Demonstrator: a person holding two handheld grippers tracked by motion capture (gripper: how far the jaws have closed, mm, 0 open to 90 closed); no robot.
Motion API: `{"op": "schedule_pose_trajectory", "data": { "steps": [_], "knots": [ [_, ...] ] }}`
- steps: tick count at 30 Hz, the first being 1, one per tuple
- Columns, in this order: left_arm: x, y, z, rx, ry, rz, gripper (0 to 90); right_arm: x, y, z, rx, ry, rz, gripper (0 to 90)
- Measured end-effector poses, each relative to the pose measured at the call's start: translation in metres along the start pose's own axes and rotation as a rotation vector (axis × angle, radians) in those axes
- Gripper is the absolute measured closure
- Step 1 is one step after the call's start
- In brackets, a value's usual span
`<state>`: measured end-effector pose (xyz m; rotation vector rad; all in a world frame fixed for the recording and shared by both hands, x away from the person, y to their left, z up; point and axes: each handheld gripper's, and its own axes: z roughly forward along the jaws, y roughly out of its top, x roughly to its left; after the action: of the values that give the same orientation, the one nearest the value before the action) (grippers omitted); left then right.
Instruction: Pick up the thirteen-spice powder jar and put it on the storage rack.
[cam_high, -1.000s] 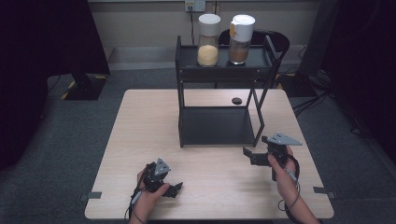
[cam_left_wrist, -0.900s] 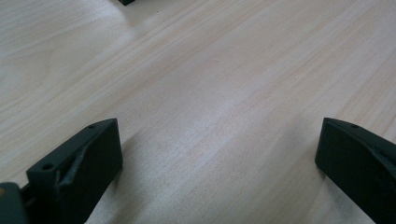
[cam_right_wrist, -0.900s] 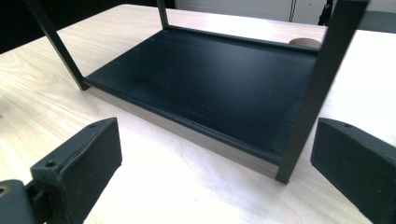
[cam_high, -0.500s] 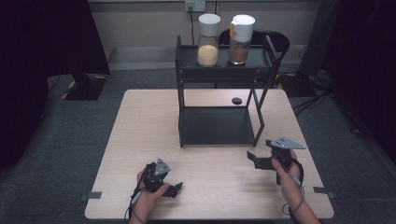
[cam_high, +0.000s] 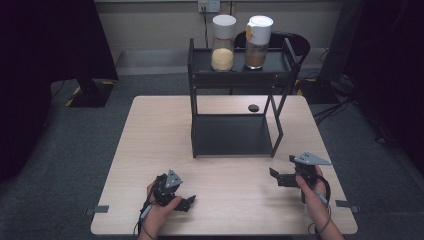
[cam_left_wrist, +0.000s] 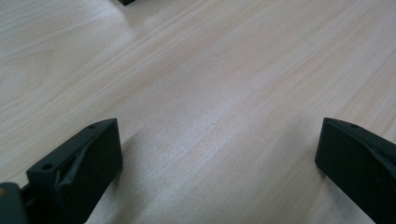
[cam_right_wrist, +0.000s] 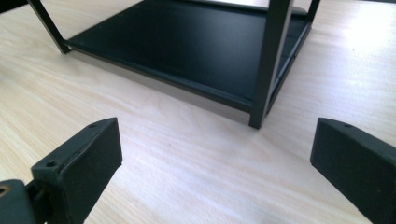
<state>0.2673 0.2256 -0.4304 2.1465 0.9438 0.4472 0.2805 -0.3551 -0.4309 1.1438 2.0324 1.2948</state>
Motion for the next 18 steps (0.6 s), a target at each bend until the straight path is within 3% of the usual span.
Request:
{"op": "schedule_pose_trajectory", "data": {
  "steps": [8,16,18],
  "knots": [
    [0.0,0.0,0.0,0.0,0.0,0.0,0.0,-0.006,-0.007,-0.008,0.036,-0.011,-0.016,1.3],
    [0.0,0.0,0.0,0.0,0.0,0.0,0.0,-0.015,-0.006,-0.021,0.128,-0.018,-0.081,1.2],
    [0.0,0.0,0.0,0.001,0.0,0.0,0.0,-0.013,-0.005,-0.024,0.16,-0.033,-0.116,1.2]
  ]
}}
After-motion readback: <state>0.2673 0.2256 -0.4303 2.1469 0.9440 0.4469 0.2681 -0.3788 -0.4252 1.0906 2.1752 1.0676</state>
